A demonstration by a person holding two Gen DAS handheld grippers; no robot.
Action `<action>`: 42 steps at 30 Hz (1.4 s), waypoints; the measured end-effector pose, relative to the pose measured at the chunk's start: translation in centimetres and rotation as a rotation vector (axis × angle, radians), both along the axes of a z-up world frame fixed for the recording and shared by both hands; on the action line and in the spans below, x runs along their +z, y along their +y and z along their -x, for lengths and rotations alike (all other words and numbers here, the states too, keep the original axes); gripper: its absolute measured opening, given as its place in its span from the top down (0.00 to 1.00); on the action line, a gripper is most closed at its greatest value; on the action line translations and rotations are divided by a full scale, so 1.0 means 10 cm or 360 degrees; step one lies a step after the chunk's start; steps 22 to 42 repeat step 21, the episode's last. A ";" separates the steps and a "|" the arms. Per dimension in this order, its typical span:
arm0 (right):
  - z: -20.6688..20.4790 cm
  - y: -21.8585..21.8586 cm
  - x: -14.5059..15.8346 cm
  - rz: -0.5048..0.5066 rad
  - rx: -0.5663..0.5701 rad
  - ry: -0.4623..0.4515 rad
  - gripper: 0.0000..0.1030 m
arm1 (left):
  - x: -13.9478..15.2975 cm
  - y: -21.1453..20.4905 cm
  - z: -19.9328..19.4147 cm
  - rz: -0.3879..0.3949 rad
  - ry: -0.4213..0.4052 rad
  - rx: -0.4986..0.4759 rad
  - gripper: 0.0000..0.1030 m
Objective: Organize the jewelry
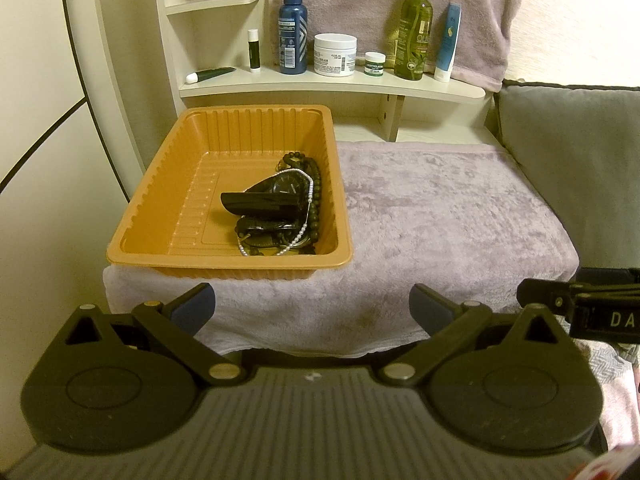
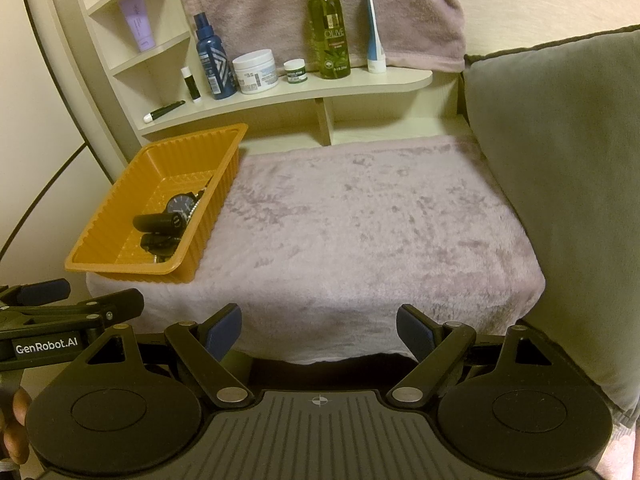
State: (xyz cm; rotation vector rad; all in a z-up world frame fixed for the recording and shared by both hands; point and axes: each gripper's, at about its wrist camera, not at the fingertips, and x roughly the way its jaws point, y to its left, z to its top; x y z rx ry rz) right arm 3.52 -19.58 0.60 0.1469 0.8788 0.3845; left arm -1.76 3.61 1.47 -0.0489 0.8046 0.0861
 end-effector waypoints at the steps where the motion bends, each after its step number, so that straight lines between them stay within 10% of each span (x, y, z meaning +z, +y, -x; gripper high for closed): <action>1: 0.00 0.00 0.00 0.0001 -0.0001 0.0000 0.18 | 0.00 0.00 0.00 -0.0001 0.0000 0.0000 0.00; 42: 0.01 0.00 -0.01 -0.0001 0.0000 0.0003 0.18 | 0.02 -0.01 0.01 -0.0002 -0.0031 0.0000 0.00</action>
